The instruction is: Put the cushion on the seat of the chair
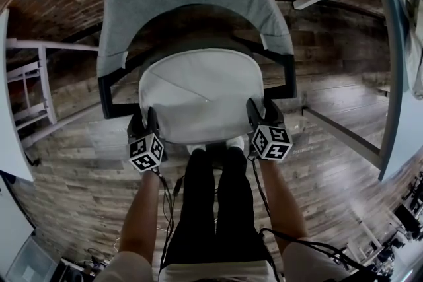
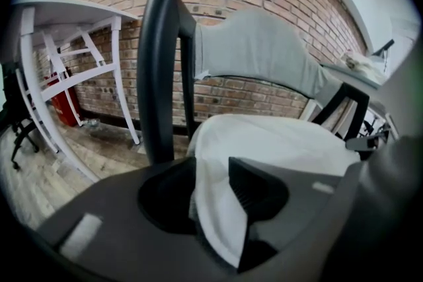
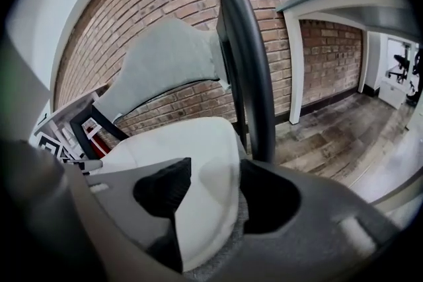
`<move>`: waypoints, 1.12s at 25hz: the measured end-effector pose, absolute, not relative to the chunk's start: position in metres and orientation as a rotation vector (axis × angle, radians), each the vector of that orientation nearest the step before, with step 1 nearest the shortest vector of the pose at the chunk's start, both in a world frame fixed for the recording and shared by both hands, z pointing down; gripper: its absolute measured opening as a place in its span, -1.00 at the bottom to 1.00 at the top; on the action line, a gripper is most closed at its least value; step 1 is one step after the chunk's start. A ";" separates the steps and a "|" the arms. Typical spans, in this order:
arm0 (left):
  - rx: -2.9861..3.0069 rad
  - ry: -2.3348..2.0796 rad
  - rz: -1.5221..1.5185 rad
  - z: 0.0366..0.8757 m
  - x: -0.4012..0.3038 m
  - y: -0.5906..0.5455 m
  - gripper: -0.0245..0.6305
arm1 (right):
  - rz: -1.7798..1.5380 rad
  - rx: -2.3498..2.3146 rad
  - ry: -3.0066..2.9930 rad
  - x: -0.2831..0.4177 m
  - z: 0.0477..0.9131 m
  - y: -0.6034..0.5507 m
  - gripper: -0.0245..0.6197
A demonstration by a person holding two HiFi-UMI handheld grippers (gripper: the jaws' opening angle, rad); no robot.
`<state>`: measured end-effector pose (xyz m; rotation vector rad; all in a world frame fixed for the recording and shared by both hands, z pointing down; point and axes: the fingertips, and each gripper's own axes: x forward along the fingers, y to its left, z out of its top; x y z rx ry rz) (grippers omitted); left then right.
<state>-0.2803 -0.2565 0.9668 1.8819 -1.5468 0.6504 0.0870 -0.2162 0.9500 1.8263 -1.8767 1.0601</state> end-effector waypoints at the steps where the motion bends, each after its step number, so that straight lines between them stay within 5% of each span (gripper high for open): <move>1: 1.884 -1.548 0.648 0.965 -0.281 -0.257 -0.56 | 1.051 1.826 -1.875 0.088 0.949 -0.216 -0.20; 12: 1.951 -1.558 0.598 0.894 -0.275 -0.247 -0.56 | 1.093 1.775 -2.002 0.072 0.886 -0.214 -0.20; 28: 2.331 -1.531 0.493 0.595 -0.199 -0.239 -0.56 | 0.898 1.685 -2.278 0.042 0.617 -0.204 -0.22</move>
